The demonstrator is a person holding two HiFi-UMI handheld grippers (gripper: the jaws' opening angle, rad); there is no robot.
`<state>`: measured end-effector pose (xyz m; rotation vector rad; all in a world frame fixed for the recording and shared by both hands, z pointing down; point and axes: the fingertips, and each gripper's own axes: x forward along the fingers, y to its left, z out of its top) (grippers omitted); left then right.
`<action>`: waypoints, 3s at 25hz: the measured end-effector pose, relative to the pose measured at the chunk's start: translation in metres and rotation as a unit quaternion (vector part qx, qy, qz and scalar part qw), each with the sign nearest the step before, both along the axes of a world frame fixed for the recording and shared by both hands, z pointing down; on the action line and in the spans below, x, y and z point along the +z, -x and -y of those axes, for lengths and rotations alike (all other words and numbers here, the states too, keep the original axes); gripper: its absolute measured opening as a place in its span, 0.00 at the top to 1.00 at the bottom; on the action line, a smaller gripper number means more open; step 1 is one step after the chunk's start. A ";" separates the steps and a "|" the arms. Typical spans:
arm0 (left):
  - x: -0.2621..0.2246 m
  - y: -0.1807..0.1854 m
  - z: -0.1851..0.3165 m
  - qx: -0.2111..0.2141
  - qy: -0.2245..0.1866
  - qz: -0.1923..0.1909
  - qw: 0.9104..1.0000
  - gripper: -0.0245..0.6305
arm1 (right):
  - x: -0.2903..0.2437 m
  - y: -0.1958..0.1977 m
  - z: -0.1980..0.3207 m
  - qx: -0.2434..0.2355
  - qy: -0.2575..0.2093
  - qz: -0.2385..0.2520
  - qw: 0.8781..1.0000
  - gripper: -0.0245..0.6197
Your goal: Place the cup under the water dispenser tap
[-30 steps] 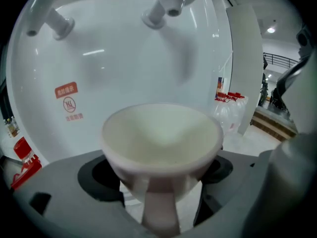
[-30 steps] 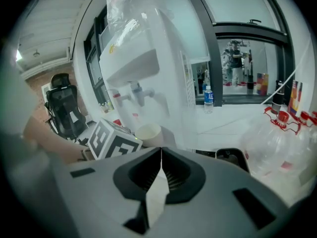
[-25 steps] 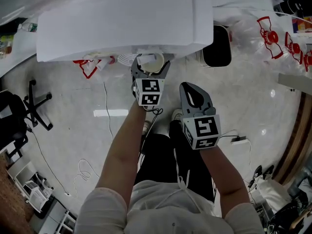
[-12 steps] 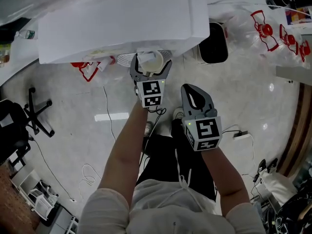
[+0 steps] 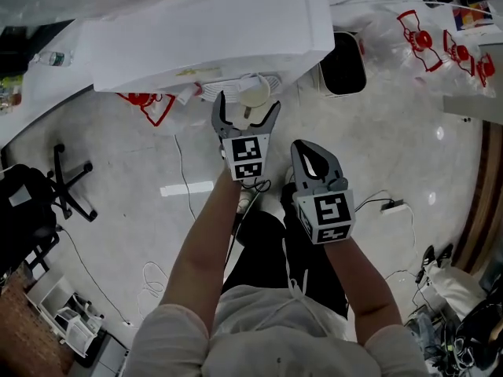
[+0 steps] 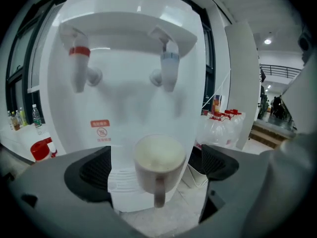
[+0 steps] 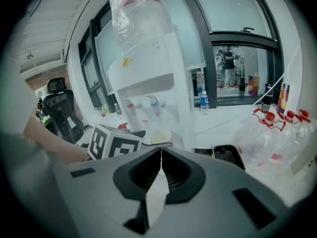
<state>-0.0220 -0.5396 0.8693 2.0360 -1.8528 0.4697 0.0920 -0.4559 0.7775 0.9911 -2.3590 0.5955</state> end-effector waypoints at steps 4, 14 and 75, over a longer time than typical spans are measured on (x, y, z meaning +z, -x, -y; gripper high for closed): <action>-0.036 -0.009 -0.032 0.008 0.002 -0.019 1.000 0.14 | -0.025 -0.001 -0.010 0.009 -0.003 -0.009 1.000 0.92; -0.162 -0.031 -0.086 0.063 -0.007 -0.079 0.995 0.19 | -0.114 0.000 -0.016 0.015 -0.030 -0.017 0.999 0.92; -0.534 0.008 -0.125 0.075 -0.200 0.019 0.977 0.93 | -0.411 0.025 -0.022 0.008 -0.250 0.078 0.965 0.92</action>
